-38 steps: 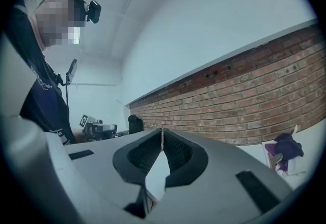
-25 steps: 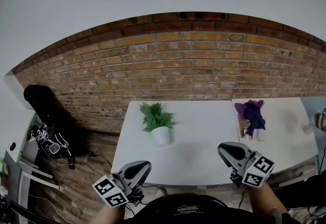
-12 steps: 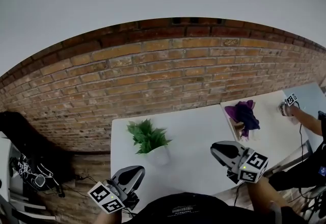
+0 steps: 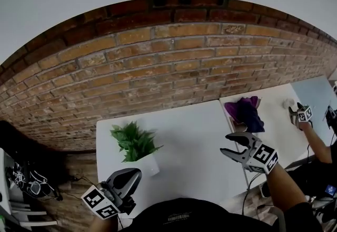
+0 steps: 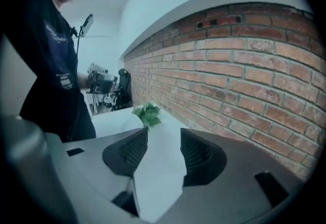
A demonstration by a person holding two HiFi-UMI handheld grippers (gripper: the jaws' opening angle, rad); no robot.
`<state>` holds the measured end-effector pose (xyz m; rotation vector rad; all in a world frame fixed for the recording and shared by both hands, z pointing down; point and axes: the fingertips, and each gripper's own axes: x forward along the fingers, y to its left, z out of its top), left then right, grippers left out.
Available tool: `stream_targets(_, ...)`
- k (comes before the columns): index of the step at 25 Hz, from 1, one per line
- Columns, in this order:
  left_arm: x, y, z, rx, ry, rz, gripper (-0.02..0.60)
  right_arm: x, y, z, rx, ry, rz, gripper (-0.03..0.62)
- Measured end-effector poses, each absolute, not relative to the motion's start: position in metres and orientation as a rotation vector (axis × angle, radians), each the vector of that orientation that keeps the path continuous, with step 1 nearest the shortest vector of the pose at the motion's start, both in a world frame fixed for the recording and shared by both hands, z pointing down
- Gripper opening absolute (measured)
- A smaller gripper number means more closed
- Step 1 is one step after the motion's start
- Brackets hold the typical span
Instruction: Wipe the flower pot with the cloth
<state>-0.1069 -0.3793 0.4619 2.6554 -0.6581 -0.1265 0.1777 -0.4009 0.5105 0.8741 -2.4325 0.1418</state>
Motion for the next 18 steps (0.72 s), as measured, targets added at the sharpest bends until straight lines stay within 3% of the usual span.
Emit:
stream_targets(3, -0.061, -0.388, 0.471, 2.646, -0.645, -0.089, -0.003, 0.246, -0.422, 0.548, 0.774, -2.306, 0.093, 0.219)
stream_targets(11, 0.055, -0.394, 0.503, 2.588, -0.523, 0.011, -0.003, 0.410, -0.479, 0.647, 0.436, -1.830, -0.098, 0.349)
stream_targets(18, 0.078, -0.394, 0.524, 2.562, -0.548, 0.068, -0.003, 0.480, -0.522, 0.705, 0.270, -1.610, -0.154, 0.469)
